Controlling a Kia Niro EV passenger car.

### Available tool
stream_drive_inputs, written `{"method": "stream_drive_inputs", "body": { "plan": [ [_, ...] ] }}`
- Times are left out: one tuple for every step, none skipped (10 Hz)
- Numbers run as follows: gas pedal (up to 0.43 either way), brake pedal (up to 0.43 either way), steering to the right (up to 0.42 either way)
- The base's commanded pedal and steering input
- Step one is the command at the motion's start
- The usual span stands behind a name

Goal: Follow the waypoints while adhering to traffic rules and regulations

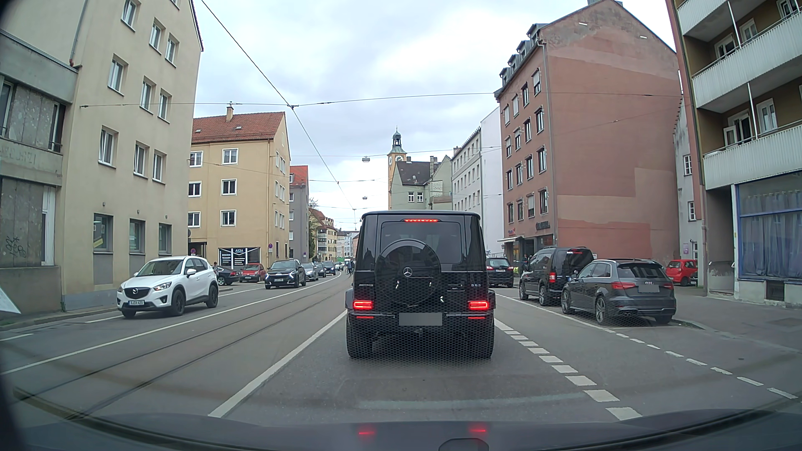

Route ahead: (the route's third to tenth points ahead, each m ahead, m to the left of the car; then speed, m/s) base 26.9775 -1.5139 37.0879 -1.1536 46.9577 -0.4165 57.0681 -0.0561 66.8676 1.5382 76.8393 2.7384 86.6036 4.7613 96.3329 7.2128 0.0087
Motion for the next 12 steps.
{"method": "stream_drive_inputs", "body": {
  "plan": [
    [0.000, 0.207, -0.010],
    [0.000, 0.207, -0.010],
    [0.000, 0.207, -0.010],
    [0.000, 0.207, -0.010],
    [0.000, 0.201, -0.010],
    [0.000, 0.207, -0.010],
    [0.000, 0.207, -0.010],
    [0.000, 0.207, -0.010],
    [0.000, 0.207, -0.010],
    [0.000, 0.207, -0.010],
    [0.000, 0.207, -0.010],
    [0.000, 0.207, -0.010]
  ]
}}
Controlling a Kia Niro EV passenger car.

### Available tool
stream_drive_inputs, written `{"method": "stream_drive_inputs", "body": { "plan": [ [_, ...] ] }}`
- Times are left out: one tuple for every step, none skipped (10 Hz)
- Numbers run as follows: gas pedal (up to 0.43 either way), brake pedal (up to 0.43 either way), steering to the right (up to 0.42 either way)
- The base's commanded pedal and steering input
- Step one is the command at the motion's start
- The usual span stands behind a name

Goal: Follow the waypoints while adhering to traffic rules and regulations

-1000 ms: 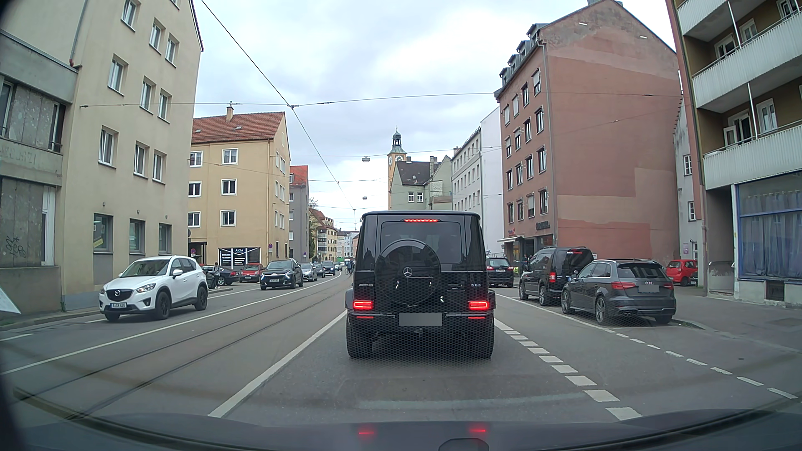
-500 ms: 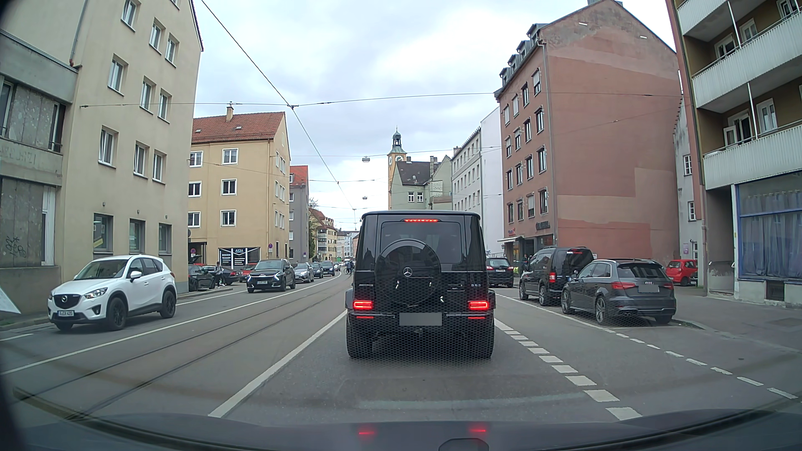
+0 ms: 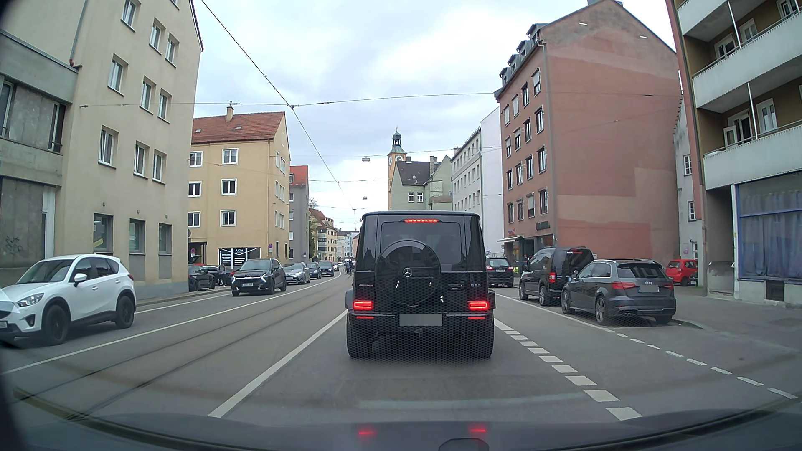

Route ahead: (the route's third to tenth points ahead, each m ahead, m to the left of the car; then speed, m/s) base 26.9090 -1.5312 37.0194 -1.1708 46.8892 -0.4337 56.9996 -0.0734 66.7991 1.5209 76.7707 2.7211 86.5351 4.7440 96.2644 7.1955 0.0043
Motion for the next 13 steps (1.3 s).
{"method": "stream_drive_inputs", "body": {
  "plan": [
    [0.000, 0.207, -0.010],
    [0.000, 0.207, -0.010],
    [0.000, 0.207, -0.010],
    [0.000, 0.201, -0.010],
    [0.000, 0.165, -0.010],
    [0.000, 0.146, -0.010],
    [0.000, 0.146, -0.010],
    [0.000, 0.146, -0.010],
    [0.000, 0.146, -0.010],
    [0.000, 0.110, -0.010],
    [0.000, 0.061, -0.010],
    [0.000, 0.024, -0.010],
    [0.000, 0.000, -0.010]
  ]
}}
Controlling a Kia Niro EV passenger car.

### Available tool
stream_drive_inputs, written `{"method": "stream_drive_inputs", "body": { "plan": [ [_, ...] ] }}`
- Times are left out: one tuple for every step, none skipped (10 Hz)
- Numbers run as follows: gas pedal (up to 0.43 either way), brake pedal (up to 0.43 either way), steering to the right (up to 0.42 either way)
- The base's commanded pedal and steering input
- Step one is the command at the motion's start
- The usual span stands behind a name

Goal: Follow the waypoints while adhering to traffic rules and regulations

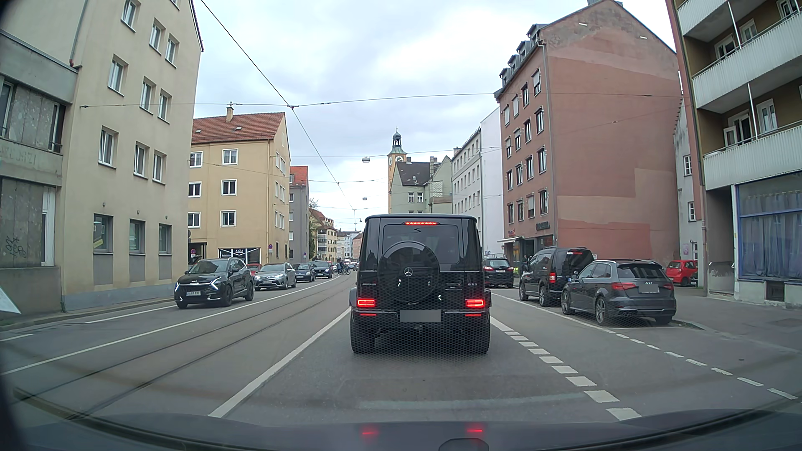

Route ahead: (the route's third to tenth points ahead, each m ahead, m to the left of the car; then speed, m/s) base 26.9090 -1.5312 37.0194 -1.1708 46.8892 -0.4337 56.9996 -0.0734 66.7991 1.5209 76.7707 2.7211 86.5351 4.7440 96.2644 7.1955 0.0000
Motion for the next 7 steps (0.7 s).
{"method": "stream_drive_inputs", "body": {
  "plan": [
    [0.000, 0.000, -0.010],
    [0.000, 0.000, -0.010],
    [0.000, 0.000, -0.010],
    [0.000, 0.000, -0.010],
    [0.000, 0.000, -0.010],
    [0.000, 0.018, -0.010],
    [0.000, 0.055, -0.010]
  ]
}}
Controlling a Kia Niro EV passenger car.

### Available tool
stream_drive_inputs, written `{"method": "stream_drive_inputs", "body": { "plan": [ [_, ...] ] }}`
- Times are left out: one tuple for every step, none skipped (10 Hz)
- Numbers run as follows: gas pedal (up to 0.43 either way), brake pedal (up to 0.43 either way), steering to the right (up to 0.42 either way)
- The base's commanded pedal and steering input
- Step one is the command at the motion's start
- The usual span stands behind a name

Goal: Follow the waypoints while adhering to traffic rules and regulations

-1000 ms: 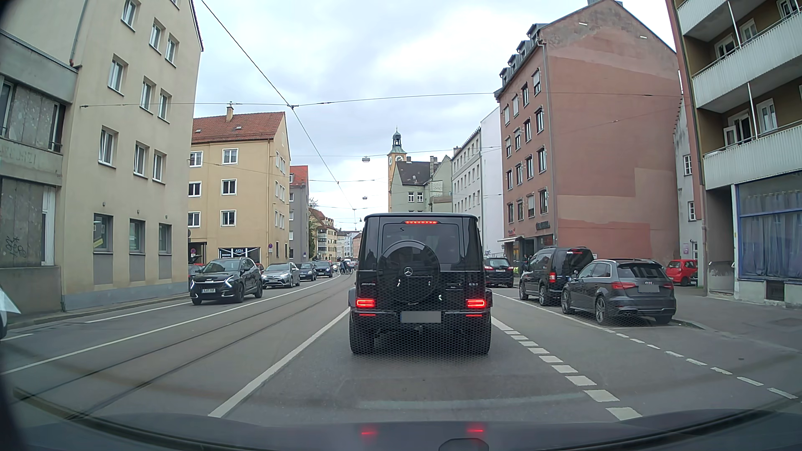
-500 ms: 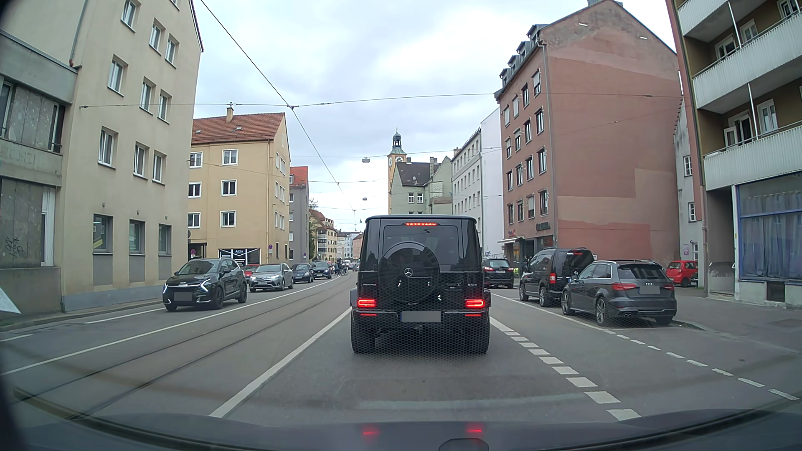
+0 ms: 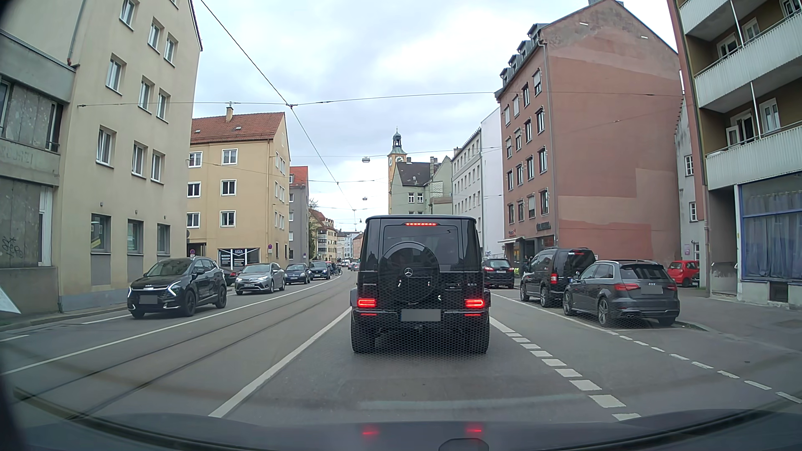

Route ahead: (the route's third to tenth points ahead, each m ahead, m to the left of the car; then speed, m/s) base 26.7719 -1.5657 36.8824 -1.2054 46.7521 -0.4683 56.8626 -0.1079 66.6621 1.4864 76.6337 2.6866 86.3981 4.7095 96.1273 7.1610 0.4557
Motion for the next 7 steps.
{"method": "stream_drive_inputs", "body": {
  "plan": [
    [0.000, 0.091, -0.010],
    [0.000, 0.110, -0.010],
    [0.000, 0.122, -0.010],
    [0.000, 0.146, -0.010],
    [0.000, 0.152, -0.010],
    [0.000, 0.146, -0.010],
    [0.000, 0.140, -0.010]
  ]
}}
